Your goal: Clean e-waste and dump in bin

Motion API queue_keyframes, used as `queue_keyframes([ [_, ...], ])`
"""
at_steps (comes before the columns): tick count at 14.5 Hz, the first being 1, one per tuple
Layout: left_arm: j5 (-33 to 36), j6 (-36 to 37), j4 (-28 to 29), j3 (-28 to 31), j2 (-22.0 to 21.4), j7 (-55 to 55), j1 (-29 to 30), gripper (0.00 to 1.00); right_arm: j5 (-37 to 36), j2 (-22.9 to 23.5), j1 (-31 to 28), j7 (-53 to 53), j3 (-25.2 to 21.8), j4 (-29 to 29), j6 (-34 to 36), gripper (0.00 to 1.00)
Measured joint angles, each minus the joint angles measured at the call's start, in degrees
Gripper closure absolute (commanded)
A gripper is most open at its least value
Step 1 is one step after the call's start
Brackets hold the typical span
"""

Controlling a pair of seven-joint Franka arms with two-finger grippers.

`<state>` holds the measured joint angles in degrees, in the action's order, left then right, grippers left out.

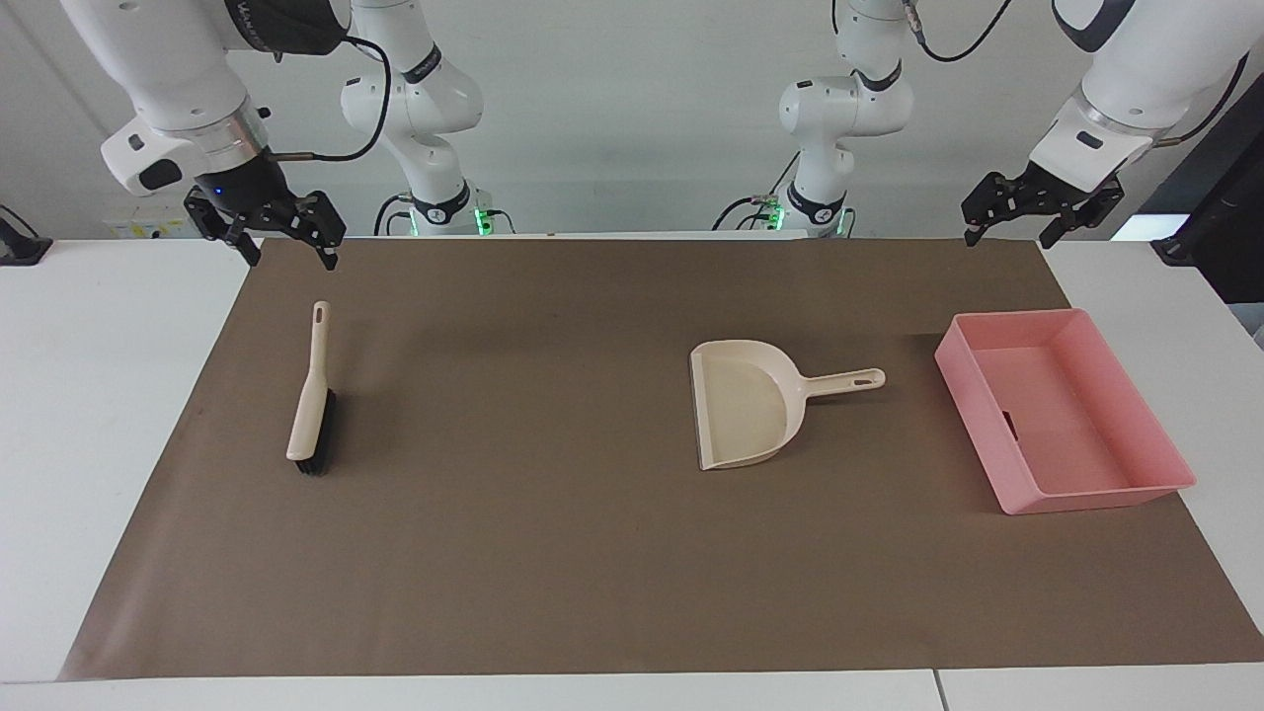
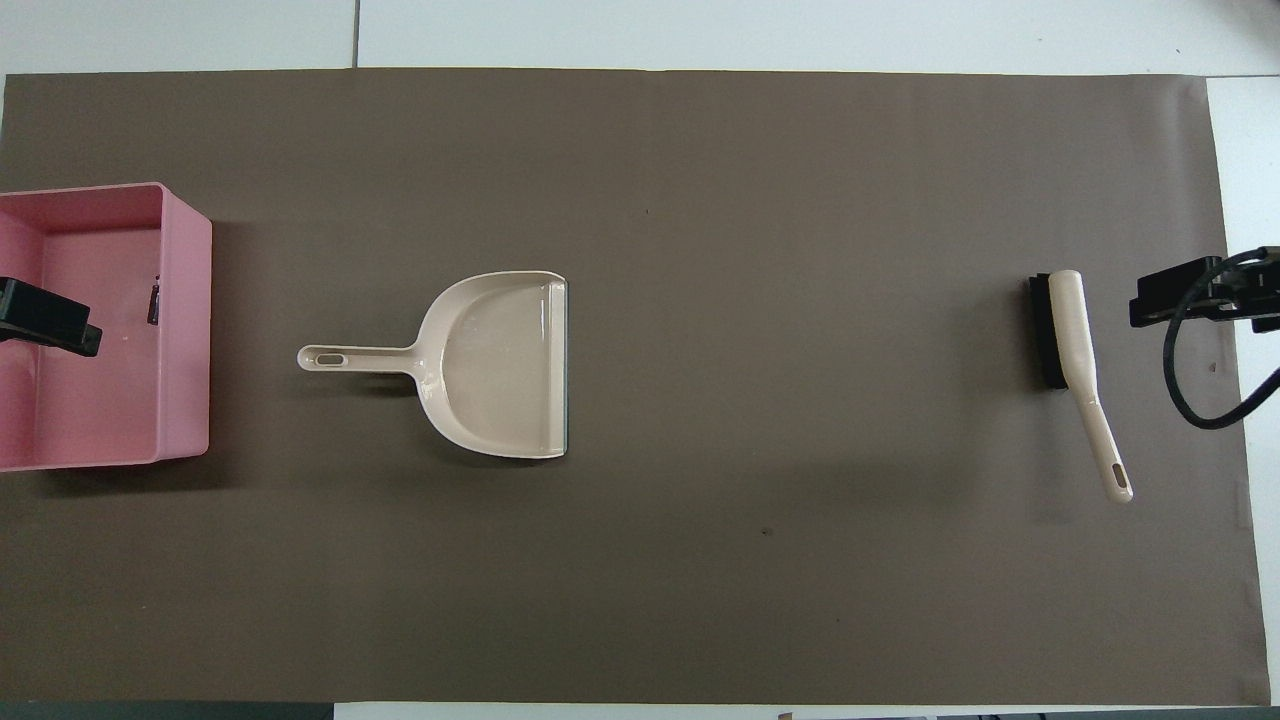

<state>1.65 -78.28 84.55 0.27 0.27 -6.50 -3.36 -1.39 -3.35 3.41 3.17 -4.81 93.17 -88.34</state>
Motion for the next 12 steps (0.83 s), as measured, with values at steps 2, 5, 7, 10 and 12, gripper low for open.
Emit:
queue_keyframes([
  [2,-0.01,0.1,-0.01,-0.02,0.0,0.05,-0.68,0.0,0.0,0.0,0.0,0.0,0.0,0.0,0.0,0.01],
  [5,-1.14,0.1,-0.08,-0.03,0.0,0.15,-1.01,0.0,0.0,0.0,0.0,0.0,0.0,0.0,0.0,0.01],
  [7,-2.1,0.1,-0.15,0.2,0.0,0.24,-0.88,0.0,0.0,0.0,0.0,0.0,0.0,0.0,0.0,0.01],
  [10,-2.51,0.08,-0.19,0.57,0.08,0.26,-0.81,0.0,0.0,0.0,0.0,0.0,0.0,0.0,0.0,0.01],
  [12,-2.51,0.04,-0.2,0.65,0.2,0.26,-0.79,0.0,0.0,0.0,0.0,0.0,0.0,0.0,0.0,0.01],
])
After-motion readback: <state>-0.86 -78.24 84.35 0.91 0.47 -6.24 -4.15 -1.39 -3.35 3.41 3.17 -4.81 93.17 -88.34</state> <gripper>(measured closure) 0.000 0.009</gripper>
